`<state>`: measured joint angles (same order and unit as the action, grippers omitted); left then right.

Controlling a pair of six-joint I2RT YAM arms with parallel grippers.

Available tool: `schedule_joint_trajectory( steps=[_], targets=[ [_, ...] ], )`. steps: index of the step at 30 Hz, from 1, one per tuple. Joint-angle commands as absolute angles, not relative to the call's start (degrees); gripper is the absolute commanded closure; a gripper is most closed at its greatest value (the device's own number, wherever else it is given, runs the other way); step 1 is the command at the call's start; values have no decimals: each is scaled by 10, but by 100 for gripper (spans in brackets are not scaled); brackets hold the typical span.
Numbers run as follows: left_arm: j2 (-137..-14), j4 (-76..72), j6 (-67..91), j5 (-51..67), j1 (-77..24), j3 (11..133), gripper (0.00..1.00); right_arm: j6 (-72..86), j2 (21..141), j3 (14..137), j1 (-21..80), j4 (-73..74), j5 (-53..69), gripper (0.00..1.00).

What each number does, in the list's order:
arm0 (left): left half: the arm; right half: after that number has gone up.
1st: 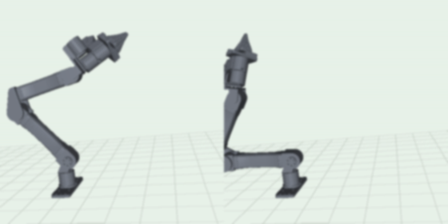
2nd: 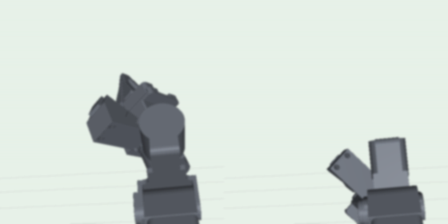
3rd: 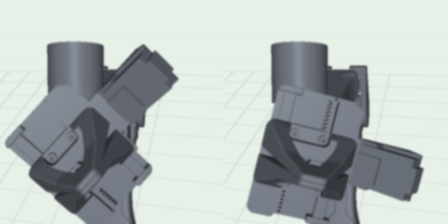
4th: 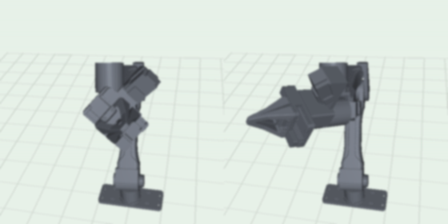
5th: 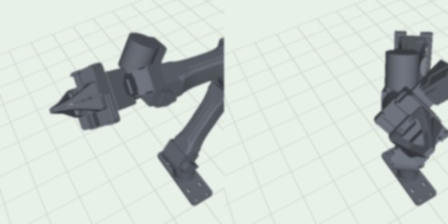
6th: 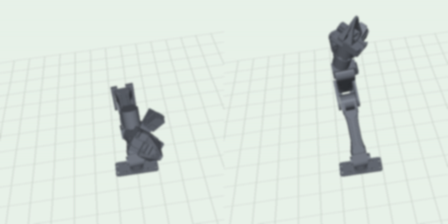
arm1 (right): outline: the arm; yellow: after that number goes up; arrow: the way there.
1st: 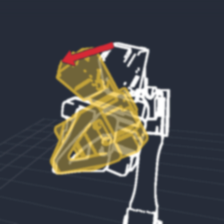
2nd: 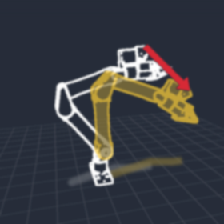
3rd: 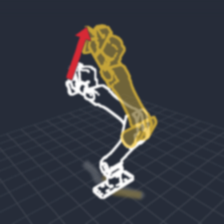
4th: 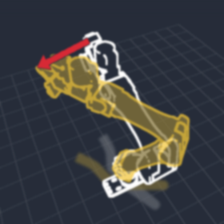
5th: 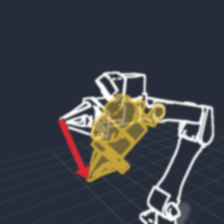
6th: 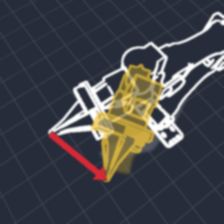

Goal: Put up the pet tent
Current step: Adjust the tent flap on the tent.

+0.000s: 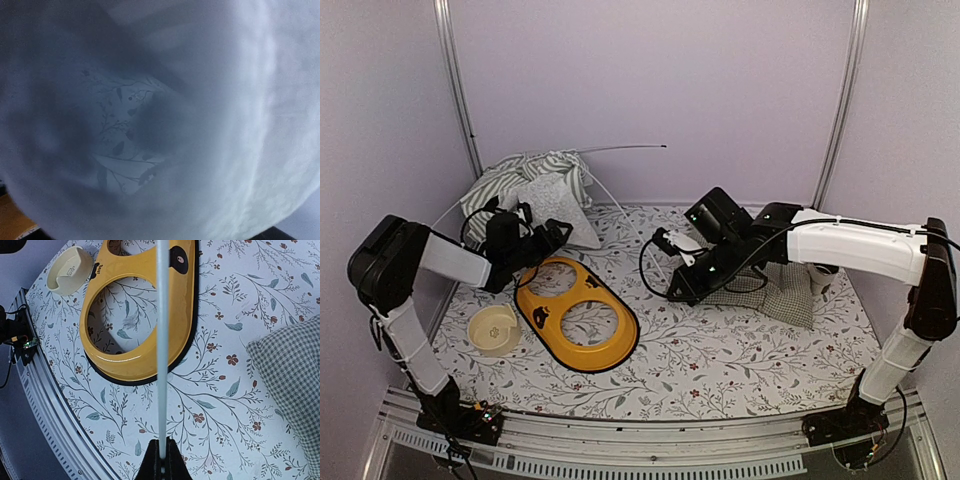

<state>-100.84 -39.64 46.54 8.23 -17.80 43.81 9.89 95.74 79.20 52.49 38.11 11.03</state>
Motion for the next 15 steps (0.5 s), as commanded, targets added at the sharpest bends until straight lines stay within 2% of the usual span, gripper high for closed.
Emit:
schedule_joint_trajectory(
  steps=[1, 3, 6, 8, 15],
  targets=[
    [-1029, -497, 480, 120, -189, 457, 21, 90, 965, 819, 522, 328, 103, 100],
    [-1023, -487, 481, 117, -194, 456, 39, 90, 965, 820, 522, 327, 100, 100],
    [-993, -456, 483, 98, -199, 437, 81, 89, 966, 820, 522, 328, 101, 100],
    [-958, -426, 485, 74, -199, 413, 100, 89, 967, 820, 522, 327, 103, 100],
    [-824, -163, 476, -62, -199, 398, 100, 89, 966, 816, 523, 327, 101, 100]
  ],
)
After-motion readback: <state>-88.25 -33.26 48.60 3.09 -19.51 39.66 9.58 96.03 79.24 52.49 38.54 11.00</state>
